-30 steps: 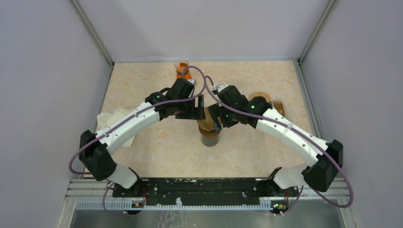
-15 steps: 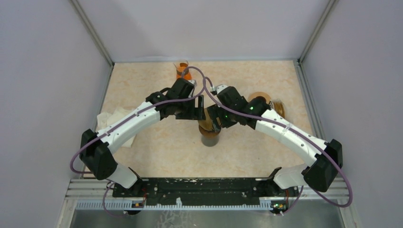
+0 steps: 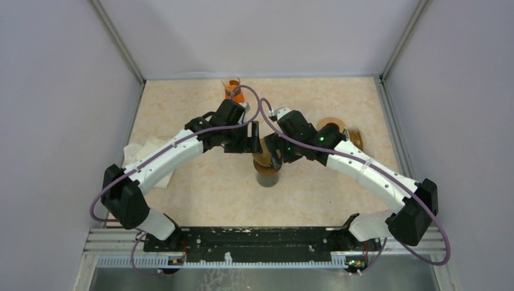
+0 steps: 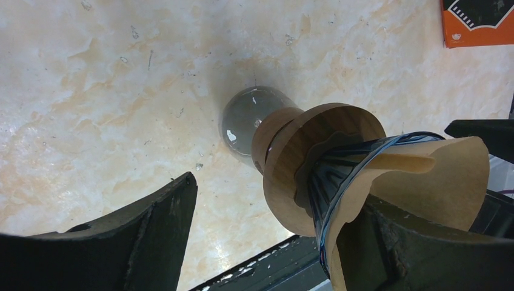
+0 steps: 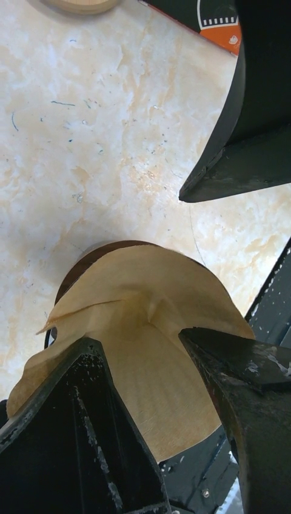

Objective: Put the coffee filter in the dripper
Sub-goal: Place the coffee filter in the coffee dripper.

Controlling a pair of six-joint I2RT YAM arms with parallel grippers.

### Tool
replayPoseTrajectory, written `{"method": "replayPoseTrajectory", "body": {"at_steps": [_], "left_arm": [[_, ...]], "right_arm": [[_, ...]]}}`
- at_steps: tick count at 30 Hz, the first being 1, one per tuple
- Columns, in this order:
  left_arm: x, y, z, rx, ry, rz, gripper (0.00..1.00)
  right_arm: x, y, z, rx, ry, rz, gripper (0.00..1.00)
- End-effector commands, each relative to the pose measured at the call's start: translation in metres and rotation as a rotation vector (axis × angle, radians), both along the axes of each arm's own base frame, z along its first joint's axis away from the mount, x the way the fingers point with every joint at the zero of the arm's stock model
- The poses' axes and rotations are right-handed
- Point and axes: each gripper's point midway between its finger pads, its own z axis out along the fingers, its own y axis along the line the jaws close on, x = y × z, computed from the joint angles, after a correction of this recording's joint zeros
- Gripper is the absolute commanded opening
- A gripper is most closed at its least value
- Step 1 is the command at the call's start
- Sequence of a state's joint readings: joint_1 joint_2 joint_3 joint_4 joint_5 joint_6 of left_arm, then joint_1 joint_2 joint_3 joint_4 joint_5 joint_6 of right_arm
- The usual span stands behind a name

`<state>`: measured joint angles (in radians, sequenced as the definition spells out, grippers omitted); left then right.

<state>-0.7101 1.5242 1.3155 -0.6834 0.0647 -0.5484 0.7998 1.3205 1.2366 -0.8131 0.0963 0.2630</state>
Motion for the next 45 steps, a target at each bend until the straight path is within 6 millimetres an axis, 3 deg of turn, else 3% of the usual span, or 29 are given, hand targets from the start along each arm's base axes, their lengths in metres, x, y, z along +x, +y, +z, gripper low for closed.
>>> {"method": "replayPoseTrajectory", "body": {"at_steps": [1,10,15,20,27,32,39,45], "left_arm": [[0.004,0.004,0.005,-0.014,-0.027,0.005,0.84],[0.002,0.003,0.004,-0.015,-0.022,-0.011,0.84],[0.002,0.004,0.006,-0.016,-0.028,-0.013,0.84],[0.002,0.004,0.008,-0.019,-0.032,-0.016,0.84],[0.003,0.003,0.014,-0.021,-0.047,-0.026,0.84],[0.004,0.005,0.018,-0.011,-0.061,-0.03,0.84],[0.006,0.006,0.019,0.002,-0.068,-0.031,0.84],[0.007,0.006,0.025,-0.004,-0.09,-0.041,0.85]], "right_arm": [[0.002,-0.008,0.022,0.029,-0.054,-0.025,0.76],[0.012,0.004,0.043,0.133,-0.095,-0.079,0.78],[0.01,0.018,0.04,0.167,-0.048,-0.05,0.78],[0.003,0.02,0.033,0.154,-0.005,-0.03,0.79],[-0.005,0.013,0.027,0.108,0.03,-0.012,0.79],[-0.002,-0.003,0.03,0.052,-0.003,-0.046,0.79],[-0.001,-0.009,0.031,0.026,-0.015,-0.052,0.79],[0.005,-0.01,0.045,0.059,-0.069,-0.08,0.79]]}}
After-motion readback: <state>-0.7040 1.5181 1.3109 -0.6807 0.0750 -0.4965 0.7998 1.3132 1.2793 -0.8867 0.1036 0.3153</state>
